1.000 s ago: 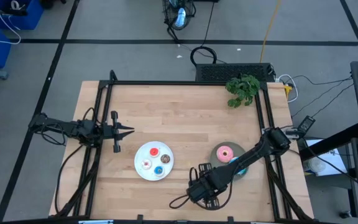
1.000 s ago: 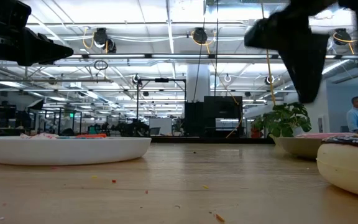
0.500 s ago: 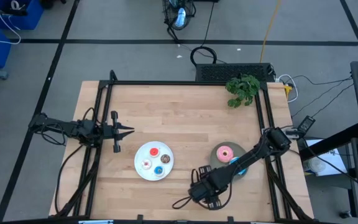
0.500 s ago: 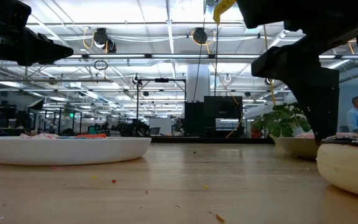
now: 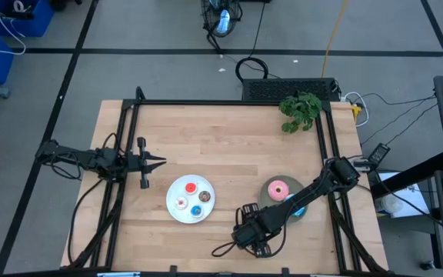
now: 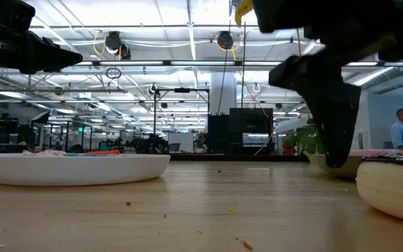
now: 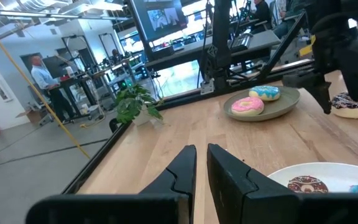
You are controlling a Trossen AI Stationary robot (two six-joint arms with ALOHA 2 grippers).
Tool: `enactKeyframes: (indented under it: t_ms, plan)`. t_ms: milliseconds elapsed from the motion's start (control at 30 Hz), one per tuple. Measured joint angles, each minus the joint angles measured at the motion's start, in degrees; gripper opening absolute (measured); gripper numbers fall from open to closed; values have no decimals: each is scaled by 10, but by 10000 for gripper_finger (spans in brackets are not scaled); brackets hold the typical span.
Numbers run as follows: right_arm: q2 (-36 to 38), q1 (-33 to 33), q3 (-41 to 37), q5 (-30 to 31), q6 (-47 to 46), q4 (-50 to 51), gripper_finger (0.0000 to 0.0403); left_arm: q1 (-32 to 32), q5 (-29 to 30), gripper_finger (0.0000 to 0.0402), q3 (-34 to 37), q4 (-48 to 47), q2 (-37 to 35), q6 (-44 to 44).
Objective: Pick & Place donuts
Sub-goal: Put the large black donut on the gray plate
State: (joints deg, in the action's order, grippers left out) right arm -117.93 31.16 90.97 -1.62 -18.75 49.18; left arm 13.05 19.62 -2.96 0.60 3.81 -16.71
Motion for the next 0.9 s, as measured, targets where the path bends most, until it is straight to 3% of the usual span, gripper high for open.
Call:
enactKeyframes:
  t_ms: [267,533,700,900]
  plan:
    - [3,1,-69,-26,-13,-62,255,0,0,47,0,0,0,0]
    - [3,2,-84,-29,-15,-63,242,0,0,47,0,-1,0,0]
    - [2,0,-85,-28,-40,-63,195,0,0,47,0,-1,0,0]
    - [-1,-4,-64,-33,-58,-60,94,0,0,47,0,-1,0,0]
